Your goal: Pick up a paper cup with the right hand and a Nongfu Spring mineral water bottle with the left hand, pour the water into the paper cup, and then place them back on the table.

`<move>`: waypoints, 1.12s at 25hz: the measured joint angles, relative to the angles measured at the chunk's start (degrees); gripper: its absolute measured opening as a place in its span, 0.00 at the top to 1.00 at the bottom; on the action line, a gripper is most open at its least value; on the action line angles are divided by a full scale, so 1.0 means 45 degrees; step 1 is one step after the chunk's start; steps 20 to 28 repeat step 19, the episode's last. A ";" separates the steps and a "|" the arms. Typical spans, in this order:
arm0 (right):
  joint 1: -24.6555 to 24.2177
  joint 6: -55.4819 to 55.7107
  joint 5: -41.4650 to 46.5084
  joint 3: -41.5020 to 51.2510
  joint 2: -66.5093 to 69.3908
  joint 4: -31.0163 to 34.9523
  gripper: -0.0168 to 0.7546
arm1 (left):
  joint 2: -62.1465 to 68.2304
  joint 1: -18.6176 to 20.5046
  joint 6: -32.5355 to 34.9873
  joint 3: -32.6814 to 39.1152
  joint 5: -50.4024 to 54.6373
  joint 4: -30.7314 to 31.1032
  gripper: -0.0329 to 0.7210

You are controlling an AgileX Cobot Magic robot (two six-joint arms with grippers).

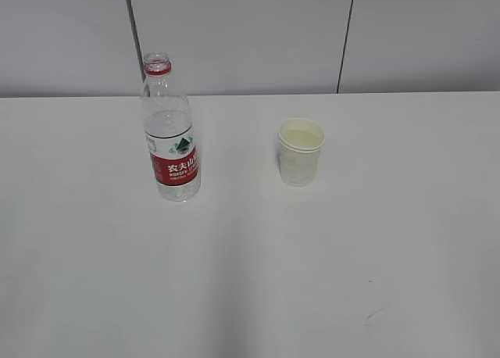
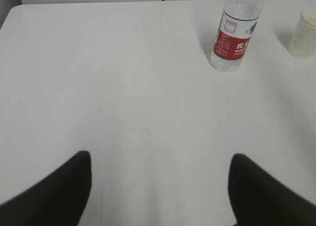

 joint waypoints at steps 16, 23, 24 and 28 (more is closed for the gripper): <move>0.0000 0.0000 0.0000 0.0000 0.0000 0.0000 0.22 | 0.0000 0.0000 0.0000 0.0000 0.0000 0.0000 0.26; 0.0000 0.0000 0.0000 0.0000 0.0000 0.0000 0.22 | 0.0000 0.0000 0.0000 0.0000 0.0000 0.0000 0.27; 0.0000 0.0000 0.0000 0.0000 0.0000 0.0000 0.22 | 0.0000 0.0000 0.0000 0.0000 0.0000 0.0000 0.27; 0.0000 0.0000 0.0000 0.0000 0.0000 0.0000 0.22 | 0.0000 0.0000 0.0000 0.0000 0.0000 0.0000 0.27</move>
